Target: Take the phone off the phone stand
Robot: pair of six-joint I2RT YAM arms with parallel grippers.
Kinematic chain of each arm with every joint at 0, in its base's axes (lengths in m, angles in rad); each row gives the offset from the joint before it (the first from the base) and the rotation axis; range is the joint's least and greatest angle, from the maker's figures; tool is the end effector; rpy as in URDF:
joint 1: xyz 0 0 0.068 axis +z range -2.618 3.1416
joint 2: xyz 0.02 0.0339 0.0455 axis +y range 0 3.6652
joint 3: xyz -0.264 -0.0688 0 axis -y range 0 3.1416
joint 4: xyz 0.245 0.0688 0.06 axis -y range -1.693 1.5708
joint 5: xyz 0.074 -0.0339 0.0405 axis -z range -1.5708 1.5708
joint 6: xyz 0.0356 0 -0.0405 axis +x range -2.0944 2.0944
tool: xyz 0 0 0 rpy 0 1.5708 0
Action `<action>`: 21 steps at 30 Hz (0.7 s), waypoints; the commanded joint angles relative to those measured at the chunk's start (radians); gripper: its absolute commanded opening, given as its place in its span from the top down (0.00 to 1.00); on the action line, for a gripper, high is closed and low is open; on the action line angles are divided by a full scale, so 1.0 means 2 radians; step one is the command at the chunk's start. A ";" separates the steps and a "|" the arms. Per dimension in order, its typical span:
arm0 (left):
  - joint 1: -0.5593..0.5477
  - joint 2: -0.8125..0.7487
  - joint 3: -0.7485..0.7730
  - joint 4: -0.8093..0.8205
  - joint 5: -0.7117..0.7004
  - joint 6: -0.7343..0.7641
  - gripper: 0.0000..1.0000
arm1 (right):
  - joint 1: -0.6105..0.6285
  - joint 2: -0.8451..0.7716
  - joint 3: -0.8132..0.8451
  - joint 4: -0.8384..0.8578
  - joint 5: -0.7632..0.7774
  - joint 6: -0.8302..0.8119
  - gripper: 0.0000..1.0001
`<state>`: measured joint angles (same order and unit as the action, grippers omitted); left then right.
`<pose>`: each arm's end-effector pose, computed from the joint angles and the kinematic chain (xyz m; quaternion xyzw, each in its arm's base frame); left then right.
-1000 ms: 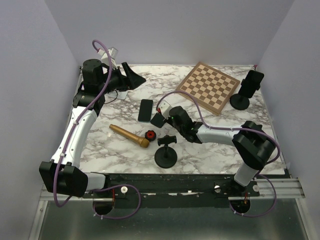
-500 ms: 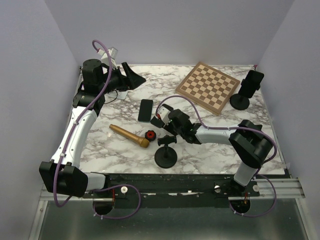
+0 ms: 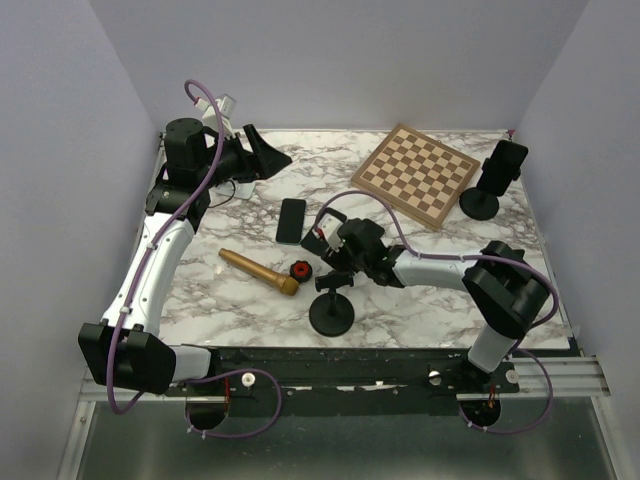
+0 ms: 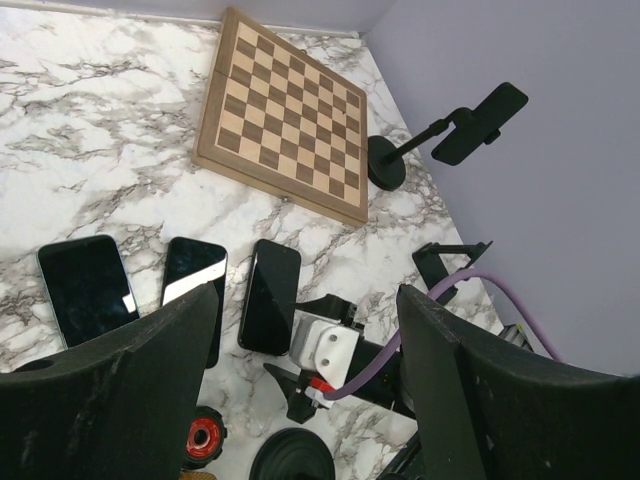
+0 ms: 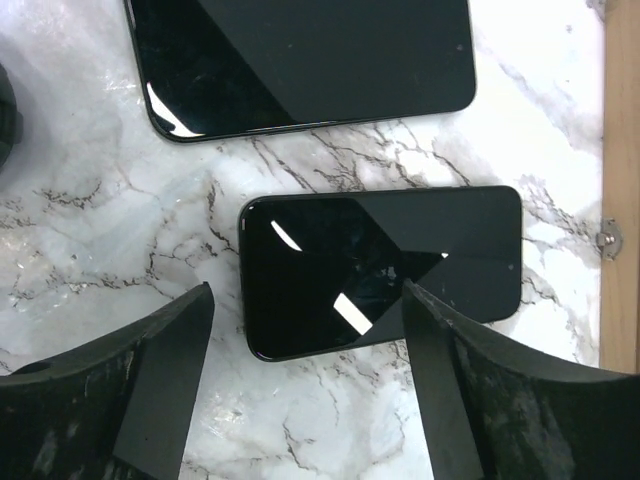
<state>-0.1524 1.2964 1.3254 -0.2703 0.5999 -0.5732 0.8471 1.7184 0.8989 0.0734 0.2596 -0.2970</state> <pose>0.2856 -0.0642 0.4100 0.0212 0.7734 -0.4266 0.4684 0.2383 0.2559 0.1630 -0.4482 0.7919 -0.0062 0.4147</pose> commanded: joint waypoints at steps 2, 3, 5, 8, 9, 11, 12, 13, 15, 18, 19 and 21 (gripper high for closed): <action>0.002 0.001 -0.005 0.008 0.012 0.003 0.20 | -0.002 -0.036 0.027 -0.024 0.073 0.059 0.00; 0.002 0.000 -0.005 0.009 0.011 0.003 0.20 | -0.002 -0.046 0.027 -0.025 0.090 0.074 0.00; 0.002 0.000 -0.005 0.008 0.012 0.003 0.20 | -0.002 -0.068 0.026 -0.033 0.118 0.109 0.00; 0.002 0.000 -0.006 0.012 0.013 0.001 0.20 | -0.002 -0.104 0.016 -0.036 0.188 0.170 0.00; 0.002 0.001 -0.007 0.012 0.013 0.000 0.20 | -0.002 -0.116 0.014 -0.051 0.226 0.192 0.00; 0.001 0.002 -0.008 0.013 0.014 -0.001 0.20 | -0.002 -0.135 0.015 -0.078 0.297 0.233 0.00; 0.001 0.002 -0.008 0.013 0.014 -0.001 0.20 | -0.002 -0.144 0.019 -0.103 0.324 0.257 0.00; 0.000 0.002 -0.008 0.013 0.013 -0.001 0.20 | -0.002 -0.152 0.028 -0.130 0.342 0.281 0.00; 0.000 0.002 -0.008 0.013 0.012 0.000 0.20 | -0.002 -0.170 0.043 -0.179 0.359 0.318 0.00; -0.003 0.002 -0.008 0.012 0.012 0.000 0.20 | -0.008 -0.192 0.072 -0.260 0.384 0.380 0.00; -0.004 0.003 -0.007 0.012 0.013 -0.001 0.20 | -0.015 -0.195 0.083 -0.287 0.388 0.401 0.00; -0.006 0.003 -0.007 0.012 0.014 -0.001 0.20 | -0.043 -0.200 0.109 -0.332 0.371 0.433 0.00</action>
<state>-0.1551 1.2964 1.3243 -0.2695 0.6029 -0.5735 0.8268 1.3556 1.0222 -0.3393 0.9146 0.3519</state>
